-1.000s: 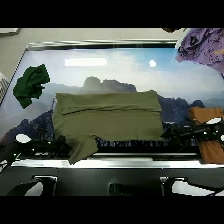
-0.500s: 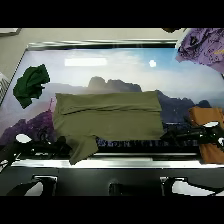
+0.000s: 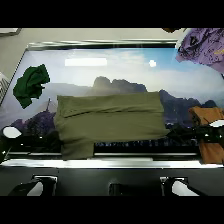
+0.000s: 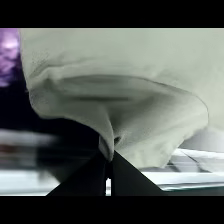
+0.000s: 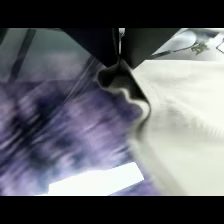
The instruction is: Fold the clothes and pants, and hang the long-sleeved shirts on hangers.
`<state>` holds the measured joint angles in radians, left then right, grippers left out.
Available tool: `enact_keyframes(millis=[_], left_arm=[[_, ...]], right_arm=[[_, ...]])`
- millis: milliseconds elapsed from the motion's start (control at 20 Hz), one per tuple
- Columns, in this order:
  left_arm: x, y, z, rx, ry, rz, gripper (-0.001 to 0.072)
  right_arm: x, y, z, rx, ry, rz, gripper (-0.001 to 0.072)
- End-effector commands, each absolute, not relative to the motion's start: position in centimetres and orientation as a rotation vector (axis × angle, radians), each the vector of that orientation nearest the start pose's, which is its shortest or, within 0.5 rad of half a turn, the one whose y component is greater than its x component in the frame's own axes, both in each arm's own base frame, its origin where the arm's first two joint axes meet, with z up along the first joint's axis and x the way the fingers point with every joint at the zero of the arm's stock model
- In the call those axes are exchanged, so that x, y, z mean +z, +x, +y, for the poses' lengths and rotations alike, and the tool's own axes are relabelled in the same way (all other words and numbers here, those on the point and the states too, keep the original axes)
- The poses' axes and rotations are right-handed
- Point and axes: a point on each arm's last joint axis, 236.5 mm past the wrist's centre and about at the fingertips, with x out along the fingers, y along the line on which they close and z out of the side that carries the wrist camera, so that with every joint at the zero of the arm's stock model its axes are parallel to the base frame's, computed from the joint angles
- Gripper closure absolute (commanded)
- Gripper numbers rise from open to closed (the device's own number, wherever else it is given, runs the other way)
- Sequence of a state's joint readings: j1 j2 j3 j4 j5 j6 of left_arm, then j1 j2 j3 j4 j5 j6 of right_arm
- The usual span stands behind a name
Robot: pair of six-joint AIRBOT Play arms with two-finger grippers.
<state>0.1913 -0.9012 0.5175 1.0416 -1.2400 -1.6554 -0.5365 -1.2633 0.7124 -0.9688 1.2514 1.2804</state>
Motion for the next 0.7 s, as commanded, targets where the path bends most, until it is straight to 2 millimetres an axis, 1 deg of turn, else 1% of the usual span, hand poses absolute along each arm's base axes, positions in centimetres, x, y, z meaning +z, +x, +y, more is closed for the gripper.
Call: enact_keyframes(millis=[0,100,200,250,400,450,550,650], left_arm=[[-2.2,19.3,-5.8,0.003,-0.641,1.486,0.0691],[-0.7,19.2,-5.9,-0.017,-0.624,1.427,0.0692],[0.1,20.2,-5.7,-0.018,-0.619,1.377,0.0692],[0.2,21.0,-5.4,-0.02,-0.612,1.356,0.0692],[0.0,23.4,-4.9,-0.03,-0.589,1.339,0.0692],[-0.1,24.4,-4.8,-0.038,-0.584,1.337,0.0692],[-0.2,26.8,-4.6,-0.055,-0.589,1.321,0.0692],[-0.5,29.2,-4.8,-0.084,-0.597,1.308,0.0692]], right_arm=[[-3.9,24.4,-1.1,0.029,0.795,1.467,0.0688],[-1.8,23.5,-0.7,0.035,0.756,1.435,0.0688],[-0.5,23.7,-0.5,0.043,0.738,1.382,0.0688],[-0.4,24.0,-0.1,0.062,0.711,1.377,0.0688],[-1.5,25.0,3.2,0.207,0.48,1.439,0.0689],[-2.0,25.7,3.6,0.206,0.387,1.455,0.0688],[-2.7,28.0,3.1,0.142,0.223,1.458,0.0688],[-2.8,30.7,3.0,0.125,0.138,1.448,0.0688]])
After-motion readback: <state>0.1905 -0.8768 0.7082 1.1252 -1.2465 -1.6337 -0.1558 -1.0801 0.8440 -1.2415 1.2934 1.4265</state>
